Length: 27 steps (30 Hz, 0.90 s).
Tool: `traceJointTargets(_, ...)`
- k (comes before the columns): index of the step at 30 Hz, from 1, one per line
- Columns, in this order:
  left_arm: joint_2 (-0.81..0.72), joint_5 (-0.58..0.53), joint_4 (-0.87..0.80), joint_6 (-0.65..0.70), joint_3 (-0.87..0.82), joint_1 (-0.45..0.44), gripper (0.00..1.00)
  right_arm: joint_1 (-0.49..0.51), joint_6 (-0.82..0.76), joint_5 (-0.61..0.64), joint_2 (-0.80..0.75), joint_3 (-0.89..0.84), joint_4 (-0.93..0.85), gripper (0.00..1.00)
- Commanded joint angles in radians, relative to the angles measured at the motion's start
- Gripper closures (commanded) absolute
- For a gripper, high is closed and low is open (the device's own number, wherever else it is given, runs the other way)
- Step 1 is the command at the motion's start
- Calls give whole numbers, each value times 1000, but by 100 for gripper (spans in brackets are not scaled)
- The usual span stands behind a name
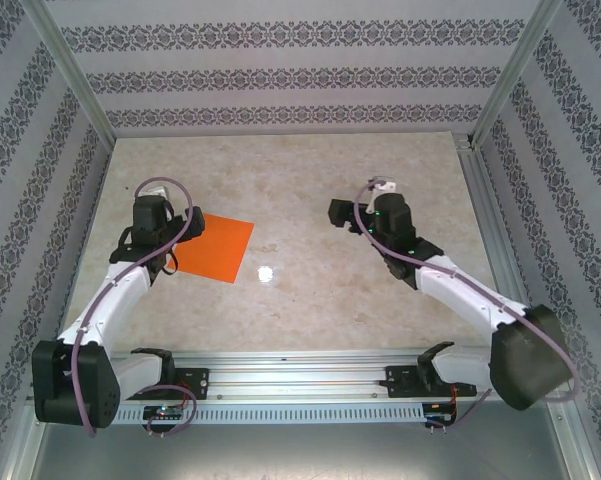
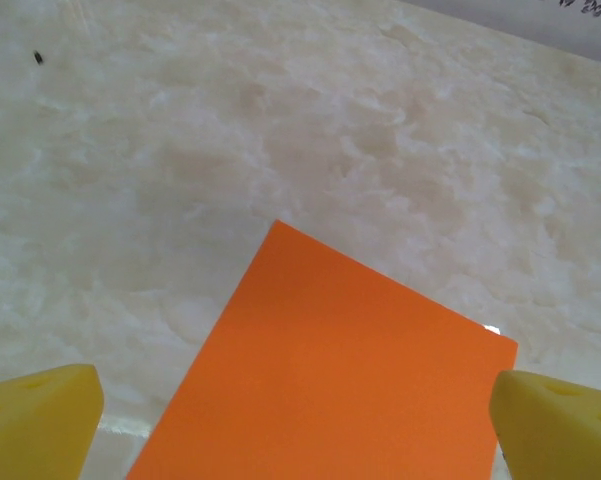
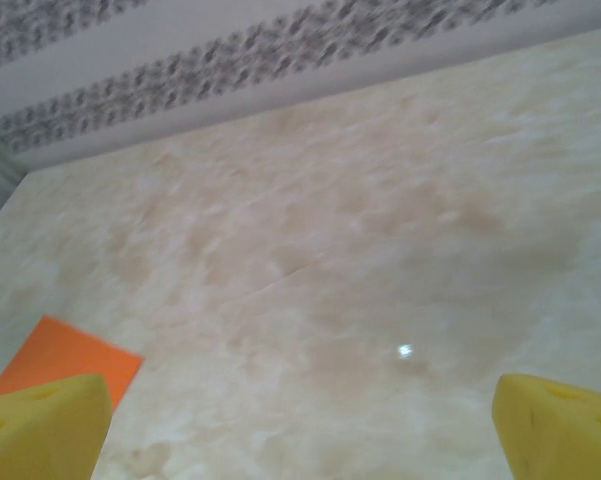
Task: Fold a paper plane with a square sheet of paper (fold left side to right side)
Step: Pick up a square sheet of paper from the middle-left of the table.
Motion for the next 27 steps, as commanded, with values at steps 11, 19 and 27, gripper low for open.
traceJointTargets(11,196,416,-128,-172,39,225,0,310,134,8,677,628,-305,12)
traceJointTargets(19,273,523,-59,-179,15,240,14,310,117,32,972,976,-477,17)
traceJointTargets(27,318,537,-16,-191,-21,240,21,314,122,20,1108,1157,-549,18)
